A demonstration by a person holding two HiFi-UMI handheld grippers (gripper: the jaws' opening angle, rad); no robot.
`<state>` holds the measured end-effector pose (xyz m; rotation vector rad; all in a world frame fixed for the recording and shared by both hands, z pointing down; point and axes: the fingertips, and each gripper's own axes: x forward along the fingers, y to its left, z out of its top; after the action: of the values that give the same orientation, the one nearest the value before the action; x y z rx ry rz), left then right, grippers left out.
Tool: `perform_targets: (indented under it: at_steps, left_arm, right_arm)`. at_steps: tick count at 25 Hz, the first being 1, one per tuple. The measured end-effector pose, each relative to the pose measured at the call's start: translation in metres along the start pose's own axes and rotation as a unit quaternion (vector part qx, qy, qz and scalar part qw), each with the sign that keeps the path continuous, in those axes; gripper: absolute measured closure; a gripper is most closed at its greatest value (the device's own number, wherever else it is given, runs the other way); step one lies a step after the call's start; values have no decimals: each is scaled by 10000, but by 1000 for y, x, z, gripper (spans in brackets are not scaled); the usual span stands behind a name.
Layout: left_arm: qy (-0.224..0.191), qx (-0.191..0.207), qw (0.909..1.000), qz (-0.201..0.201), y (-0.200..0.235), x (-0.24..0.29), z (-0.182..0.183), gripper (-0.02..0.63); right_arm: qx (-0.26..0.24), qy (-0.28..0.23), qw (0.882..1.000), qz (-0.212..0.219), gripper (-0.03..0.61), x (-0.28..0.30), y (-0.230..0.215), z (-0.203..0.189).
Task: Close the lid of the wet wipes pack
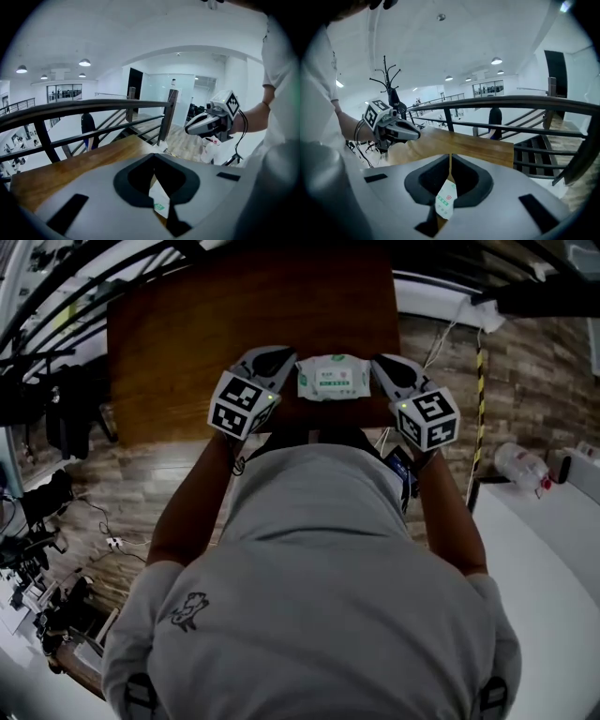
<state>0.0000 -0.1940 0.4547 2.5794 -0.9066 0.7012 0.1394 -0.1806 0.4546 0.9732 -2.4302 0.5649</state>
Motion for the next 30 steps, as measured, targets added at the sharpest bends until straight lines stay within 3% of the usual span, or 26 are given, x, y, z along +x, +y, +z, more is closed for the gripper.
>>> perform_targets:
  at_steps: [5, 13, 30]
  left_arm:
    - [-276, 262, 9993, 28, -2, -20, 30, 601]
    - [-912, 270, 9955, -36, -14, -60, 67, 601]
    - [-1240, 540, 9905, -262, -7, -110, 77, 601]
  right_arm:
    - [-42, -514, 9985, -169, 538, -30, 6, 37]
    - [-157, -1194, 9920, -376, 538, -65, 20, 76]
    - [-131, -1547, 9852, -733, 538, -77, 56, 99]
